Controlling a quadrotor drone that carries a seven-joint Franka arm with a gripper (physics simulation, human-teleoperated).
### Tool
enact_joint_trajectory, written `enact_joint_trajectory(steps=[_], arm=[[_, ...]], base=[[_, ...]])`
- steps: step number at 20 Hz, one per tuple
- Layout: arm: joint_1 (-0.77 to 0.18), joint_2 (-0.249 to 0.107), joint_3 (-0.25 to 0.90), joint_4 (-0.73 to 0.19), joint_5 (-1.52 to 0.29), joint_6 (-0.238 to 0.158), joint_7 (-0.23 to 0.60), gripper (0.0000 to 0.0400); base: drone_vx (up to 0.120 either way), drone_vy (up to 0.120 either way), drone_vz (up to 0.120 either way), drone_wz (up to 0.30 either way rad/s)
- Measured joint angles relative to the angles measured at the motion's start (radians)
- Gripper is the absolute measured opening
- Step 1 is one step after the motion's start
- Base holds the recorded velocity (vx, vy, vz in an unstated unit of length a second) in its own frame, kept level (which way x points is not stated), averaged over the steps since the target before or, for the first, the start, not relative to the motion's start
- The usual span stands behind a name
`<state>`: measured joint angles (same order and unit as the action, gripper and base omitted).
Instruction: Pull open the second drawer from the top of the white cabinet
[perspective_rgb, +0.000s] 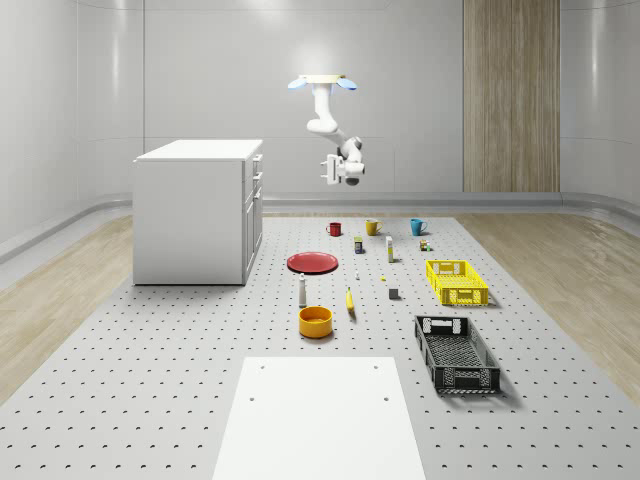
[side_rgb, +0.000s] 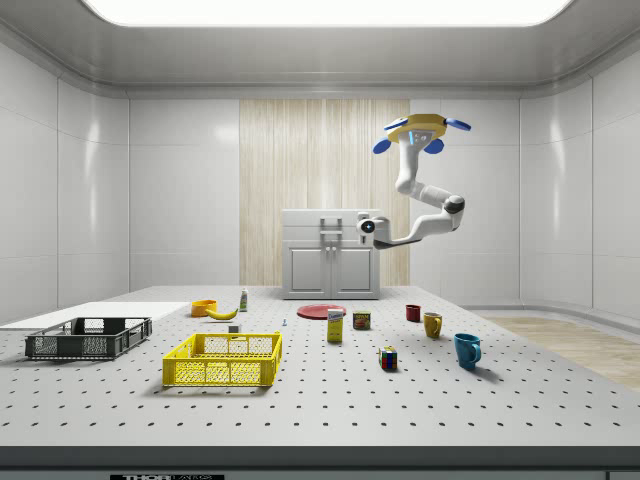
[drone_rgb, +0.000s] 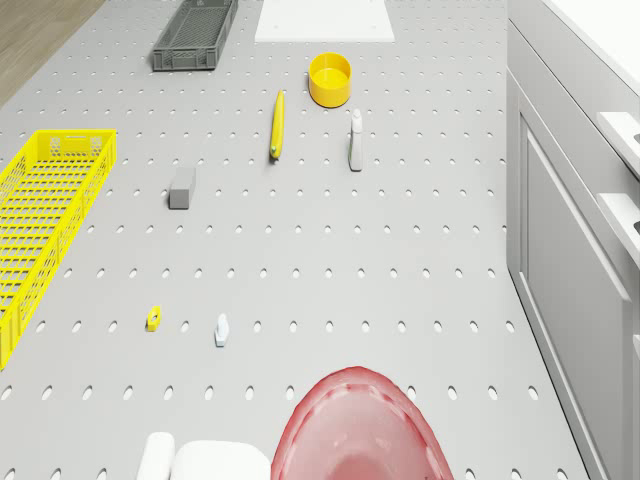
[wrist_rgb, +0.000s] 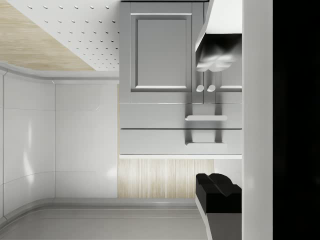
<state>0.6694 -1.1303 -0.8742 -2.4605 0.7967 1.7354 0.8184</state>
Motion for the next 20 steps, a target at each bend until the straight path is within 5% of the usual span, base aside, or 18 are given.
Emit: enact_joint_trajectory(steps=[13,20], arm=[[0.02,-0.023,-0.006,-0.003,-0.019,0.019,0.016,0.03],[0.028,-0.033,-0.008,-0.004,-0.027,0.027,0.023,0.03]], base=[[0.12,-0.12,0.0,0.0],[0.12,-0.006,0.0,0.0]])
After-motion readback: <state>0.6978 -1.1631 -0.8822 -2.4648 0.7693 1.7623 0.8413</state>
